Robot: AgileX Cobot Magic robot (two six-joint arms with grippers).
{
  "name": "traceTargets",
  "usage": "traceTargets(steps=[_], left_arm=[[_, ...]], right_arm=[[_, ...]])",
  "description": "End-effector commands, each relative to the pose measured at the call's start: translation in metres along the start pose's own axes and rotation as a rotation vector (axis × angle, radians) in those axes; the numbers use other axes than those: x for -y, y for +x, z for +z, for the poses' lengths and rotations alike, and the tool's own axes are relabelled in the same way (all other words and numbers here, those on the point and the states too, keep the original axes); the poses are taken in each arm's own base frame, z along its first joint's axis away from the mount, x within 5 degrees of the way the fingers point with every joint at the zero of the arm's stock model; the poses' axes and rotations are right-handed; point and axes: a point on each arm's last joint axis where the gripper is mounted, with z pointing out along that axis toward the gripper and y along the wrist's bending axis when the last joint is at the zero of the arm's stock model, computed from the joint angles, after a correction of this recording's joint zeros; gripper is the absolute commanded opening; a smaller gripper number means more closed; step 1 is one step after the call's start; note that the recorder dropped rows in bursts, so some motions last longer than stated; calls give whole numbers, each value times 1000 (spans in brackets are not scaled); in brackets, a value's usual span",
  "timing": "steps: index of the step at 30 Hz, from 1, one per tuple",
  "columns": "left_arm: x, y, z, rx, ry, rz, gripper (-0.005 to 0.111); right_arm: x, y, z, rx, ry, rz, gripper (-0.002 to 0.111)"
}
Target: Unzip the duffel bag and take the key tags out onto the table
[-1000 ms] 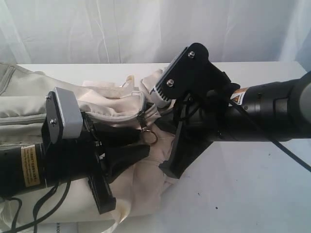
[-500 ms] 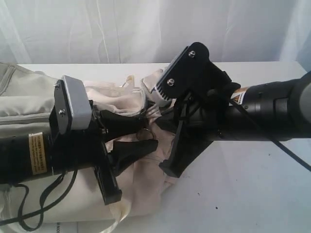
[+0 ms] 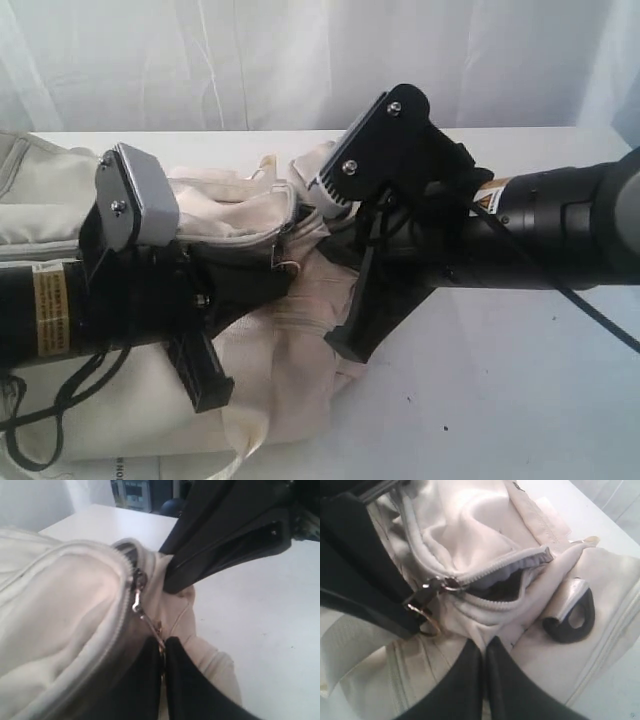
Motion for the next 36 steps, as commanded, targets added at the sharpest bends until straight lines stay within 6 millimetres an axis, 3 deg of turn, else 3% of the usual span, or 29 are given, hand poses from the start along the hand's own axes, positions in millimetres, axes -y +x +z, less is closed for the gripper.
traceTargets(steps=[1, 16, 21, 29, 36], left_arm=[[-2, -9, -23, -79, -132, -90, 0], [6, -40, -93, 50, -386, -378, 0], [6, -33, -107, 98, -468, -436, 0], [-14, -26, -136, 185, -829, -419, 0], [-22, -25, -146, 207, -957, -413, 0]], right_arm=[[9, -9, -6, 70, 78, -14, 0], [18, -10, -8, 101, 141, -30, 0], [32, -4, -10, 77, 189, -30, 0], [52, 18, -15, -58, 200, -28, 0], [70, 26, -38, -75, 277, 18, 0]])
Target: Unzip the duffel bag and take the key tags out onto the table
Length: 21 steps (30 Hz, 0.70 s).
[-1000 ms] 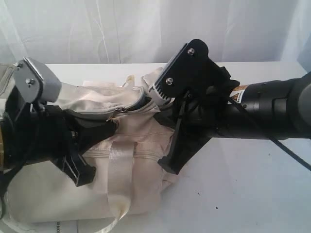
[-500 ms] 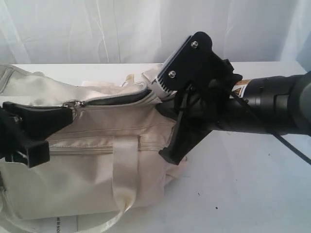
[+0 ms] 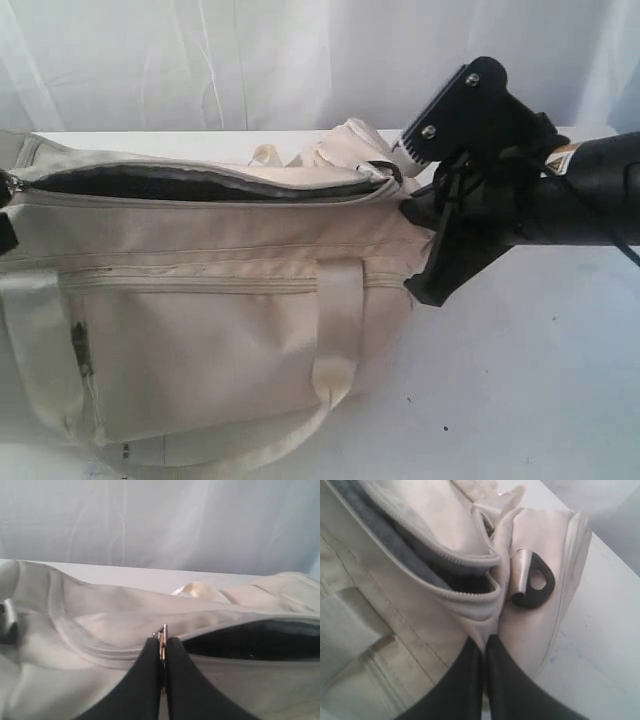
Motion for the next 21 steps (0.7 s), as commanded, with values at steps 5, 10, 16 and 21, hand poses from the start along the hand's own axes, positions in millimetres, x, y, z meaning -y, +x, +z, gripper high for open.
traceTargets(steps=[5, 10, 16, 21], left_arm=[[-17, -10, -5, 74, -185, -46, 0], [-30, -10, -9, 67, -327, 35, 0], [-36, -9, -12, 15, -405, 217, 0], [-27, -5, -8, -39, -297, 363, 0]], right_arm=[[30, 12, -34, -43, 131, -43, 0], [39, 17, -43, -59, 195, -7, 0], [43, 19, -54, -71, 239, 17, 0], [41, 16, -63, -49, 249, 21, 0]])
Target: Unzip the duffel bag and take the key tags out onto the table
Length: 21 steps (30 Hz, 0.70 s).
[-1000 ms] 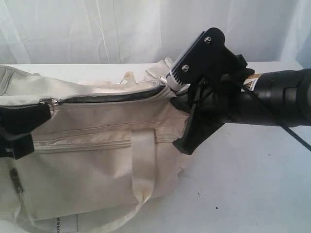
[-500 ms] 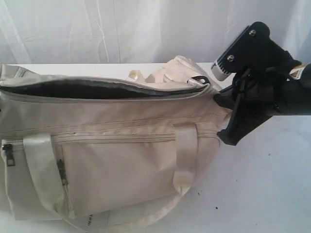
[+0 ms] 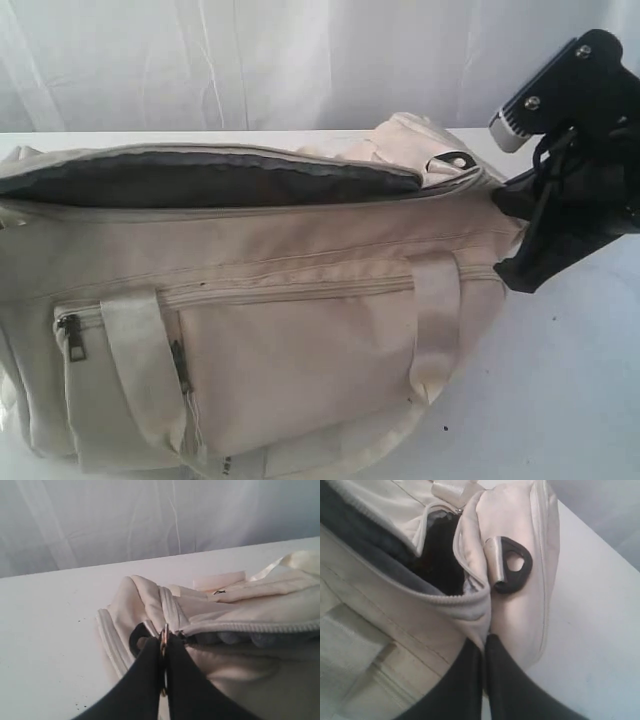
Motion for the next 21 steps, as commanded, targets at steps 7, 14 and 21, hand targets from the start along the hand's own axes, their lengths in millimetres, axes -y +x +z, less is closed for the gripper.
traceTargets(steps=[7, 14, 21], left_arm=[[1, -5, -3, 30, 35, 209, 0], [11, -6, -4, 51, 146, 210, 0], [33, -8, -10, 117, 390, 276, 0]], right_arm=[[13, -8, -35, 130, 141, -2, 30], [-11, -23, -43, 247, 10, 8, 56], [-58, -46, -37, 406, -224, -314, 57]])
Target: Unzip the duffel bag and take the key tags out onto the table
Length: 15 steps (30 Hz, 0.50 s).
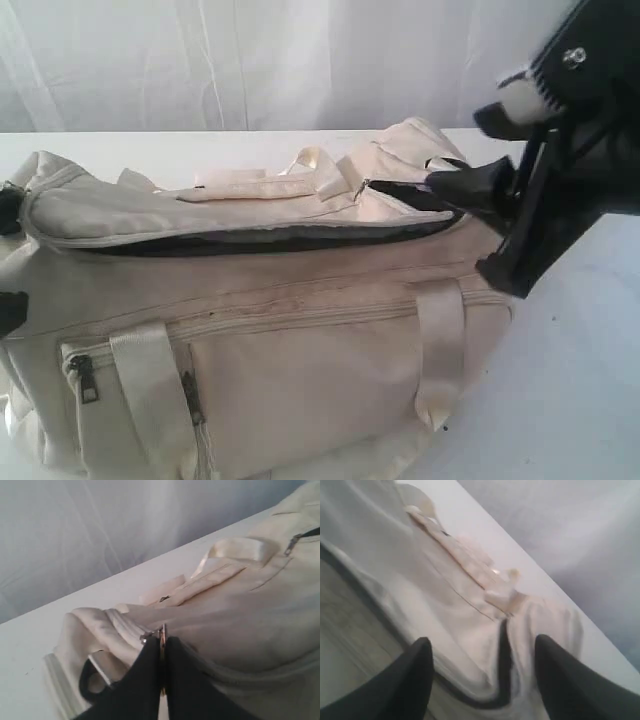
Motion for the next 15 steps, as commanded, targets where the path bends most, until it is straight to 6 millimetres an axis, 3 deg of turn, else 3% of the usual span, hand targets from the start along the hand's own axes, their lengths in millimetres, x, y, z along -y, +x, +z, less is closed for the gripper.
traceTargets(steps=[1, 6, 15], left_arm=[[11, -9, -3, 72, 134, 69, 0], [13, -9, -3, 78, 156, 67, 0], [16, -10, -4, 86, 189, 67, 0]], right_arm=[[-26, -18, 12, 124, -154, -157, 58], [-50, -27, 39, 173, -228, -240, 62], [-81, -50, 96, 174, -195, -305, 62]])
